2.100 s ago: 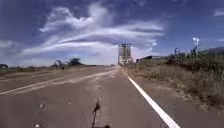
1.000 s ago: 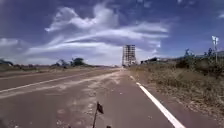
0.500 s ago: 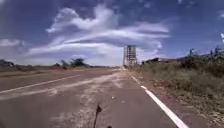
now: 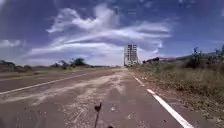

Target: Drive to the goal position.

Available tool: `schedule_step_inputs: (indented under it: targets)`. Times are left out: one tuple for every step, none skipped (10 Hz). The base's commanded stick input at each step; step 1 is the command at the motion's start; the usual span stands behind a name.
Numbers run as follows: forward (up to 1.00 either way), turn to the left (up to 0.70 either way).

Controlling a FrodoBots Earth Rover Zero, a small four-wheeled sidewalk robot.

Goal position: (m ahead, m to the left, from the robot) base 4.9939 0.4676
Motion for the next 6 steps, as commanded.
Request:
schedule_step_inputs:
  targets:
    - [1.0,-0.04]
    - [1.0,0.0]
    - [1.0,0.0]
    - [1.0,0.0]
    - [1.0,0.0]
    - [1.0,0.0]
